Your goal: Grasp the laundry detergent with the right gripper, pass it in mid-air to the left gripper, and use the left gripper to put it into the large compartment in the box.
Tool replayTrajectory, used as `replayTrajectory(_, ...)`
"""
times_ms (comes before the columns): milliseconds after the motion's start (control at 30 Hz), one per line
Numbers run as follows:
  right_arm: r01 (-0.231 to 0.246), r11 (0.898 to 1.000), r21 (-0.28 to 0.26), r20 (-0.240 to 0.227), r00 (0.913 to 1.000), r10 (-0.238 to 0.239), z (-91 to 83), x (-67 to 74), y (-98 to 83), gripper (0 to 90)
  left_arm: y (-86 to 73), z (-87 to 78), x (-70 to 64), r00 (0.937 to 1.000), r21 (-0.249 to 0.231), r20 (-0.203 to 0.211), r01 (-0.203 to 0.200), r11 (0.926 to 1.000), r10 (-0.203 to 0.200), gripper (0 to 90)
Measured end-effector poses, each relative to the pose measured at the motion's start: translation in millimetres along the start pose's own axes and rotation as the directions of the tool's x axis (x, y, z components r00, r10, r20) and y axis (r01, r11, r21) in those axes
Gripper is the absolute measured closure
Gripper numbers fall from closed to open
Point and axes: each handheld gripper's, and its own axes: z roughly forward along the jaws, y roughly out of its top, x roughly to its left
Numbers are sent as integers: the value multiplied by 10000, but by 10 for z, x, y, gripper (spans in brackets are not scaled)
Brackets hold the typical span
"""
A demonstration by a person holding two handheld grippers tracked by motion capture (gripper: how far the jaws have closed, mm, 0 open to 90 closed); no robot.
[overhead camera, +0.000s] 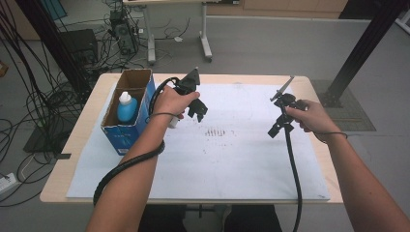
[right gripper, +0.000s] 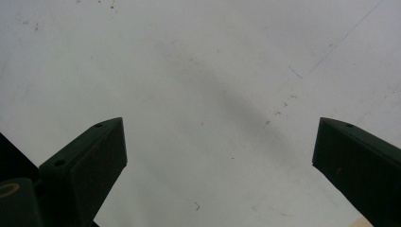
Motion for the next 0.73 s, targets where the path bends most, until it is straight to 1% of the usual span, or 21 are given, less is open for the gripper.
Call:
replayTrajectory(100, 3, 10000, 7, 9, 10000, -3, 1, 8, 2, 35, -8, 5, 4, 10000, 68, 32, -14, 10000, 14, 99)
replayTrajectory(467, 1, 10000, 38, -81, 10000, -1, 10, 28, 5, 36, -14, -7, -6, 10000, 25, 53, -6, 10000, 6, 99)
replayTrajectory(600, 8, 10000, -36, -69, 10000, -8, 4, 34, -5, 35, -17, 1, -18, 9999, 70, 98, -45, 10000, 45, 99)
replayTrajectory(733, 21, 10000, -94, -92, 10000, -22, -15, 55, -20, 35, -24, -7, -30, 9999, 11, 102, -89, 10000, 89, 99)
